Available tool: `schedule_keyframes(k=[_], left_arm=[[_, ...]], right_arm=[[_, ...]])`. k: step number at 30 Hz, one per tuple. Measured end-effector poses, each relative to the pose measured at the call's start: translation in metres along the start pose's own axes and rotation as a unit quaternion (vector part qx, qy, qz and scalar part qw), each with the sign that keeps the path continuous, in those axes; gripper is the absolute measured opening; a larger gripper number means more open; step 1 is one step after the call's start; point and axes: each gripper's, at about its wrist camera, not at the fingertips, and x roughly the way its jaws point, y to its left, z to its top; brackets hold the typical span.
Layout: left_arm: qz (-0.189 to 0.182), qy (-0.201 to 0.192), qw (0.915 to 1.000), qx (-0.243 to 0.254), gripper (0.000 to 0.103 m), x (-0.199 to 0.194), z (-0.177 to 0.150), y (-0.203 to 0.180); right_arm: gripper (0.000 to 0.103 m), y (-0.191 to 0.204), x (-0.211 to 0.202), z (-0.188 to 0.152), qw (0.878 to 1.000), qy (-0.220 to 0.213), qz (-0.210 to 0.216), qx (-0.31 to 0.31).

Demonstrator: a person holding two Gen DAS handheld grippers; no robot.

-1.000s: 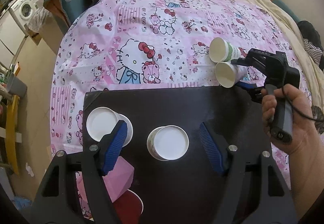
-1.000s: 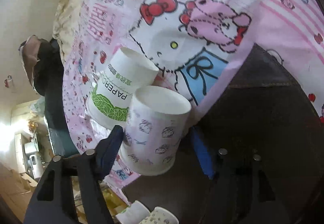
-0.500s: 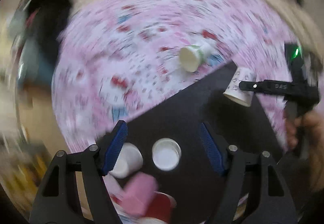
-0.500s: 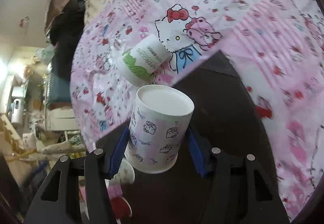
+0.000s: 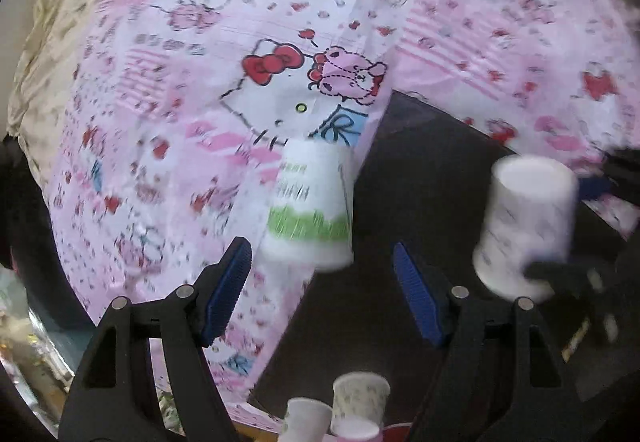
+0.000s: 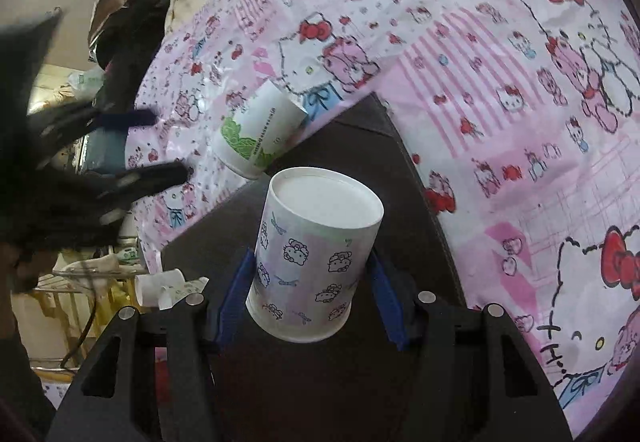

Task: Flip cup upside down
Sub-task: 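Lift and rotate the white pink-print cup with the right tool while the left tool approaches the green-print cup, then hold the pink-print cup in the right tool while the left tool grasps and rotates the green-print cup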

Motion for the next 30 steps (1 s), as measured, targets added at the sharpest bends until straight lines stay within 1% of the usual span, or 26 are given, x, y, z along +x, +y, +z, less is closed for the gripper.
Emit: schedule_keyframes(k=[1,3,5,6,8,11,13,18,23,24,25,28,30], left_arm=[[-0.002,0.007,1.0,-0.001,0.07,0.008,0.008,-0.001],[0.006,0.021,0.9997,-0.003,0.066,0.024,0.02,-0.001],[0.007,0.033,0.9994,-0.012,0.057,0.036,0.029,0.003],[0.008,0.034,0.9992,-0.021,0.054,0.04,0.033,0.006],[0.014,0.026,0.9991,-0.03,0.045,0.045,0.04,0.011],[0.008,0.03,0.9989,-0.035,0.045,0.05,0.044,0.014],[0.013,0.029,0.999,-0.031,0.044,0.05,0.046,0.013],[0.019,0.033,0.9983,-0.045,0.045,0.051,0.045,0.011],[0.025,0.044,0.9976,-0.047,0.052,0.06,0.045,0.016],[0.028,0.047,0.9975,-0.044,0.051,0.062,0.045,0.017],[0.024,0.046,0.9974,-0.049,0.05,0.063,0.044,0.019],[0.023,0.038,0.9978,-0.05,0.048,0.062,0.039,0.02],[0.027,0.028,0.9975,-0.059,0.047,0.059,0.035,0.022]], right_arm=[[0.06,-0.003,0.0,-0.001,1.0,0.003,0.0,0.001],[0.06,-0.008,0.001,-0.002,1.0,0.007,-0.004,0.001],[0.06,-0.013,0.002,-0.004,1.0,0.015,-0.004,-0.001],[0.06,-0.014,0.002,-0.005,1.0,0.017,-0.004,-0.002],[0.06,-0.015,0.003,-0.005,1.0,0.022,-0.006,-0.006],[0.061,-0.015,0.002,-0.006,1.0,0.025,-0.003,-0.008],[0.061,-0.013,0.0,-0.006,1.0,0.022,-0.001,-0.011],[0.061,-0.009,-0.001,-0.004,1.0,0.018,0.002,-0.016],[0.061,-0.01,0.005,-0.003,1.0,0.022,-0.008,-0.017],[0.061,-0.011,0.006,-0.003,0.999,0.024,-0.014,-0.019],[0.061,-0.012,0.007,-0.003,0.999,0.025,-0.021,-0.019],[0.061,-0.017,0.008,-0.002,0.998,0.025,-0.052,-0.026],[0.061,-0.019,0.009,0.0,0.997,0.025,-0.061,-0.027]])
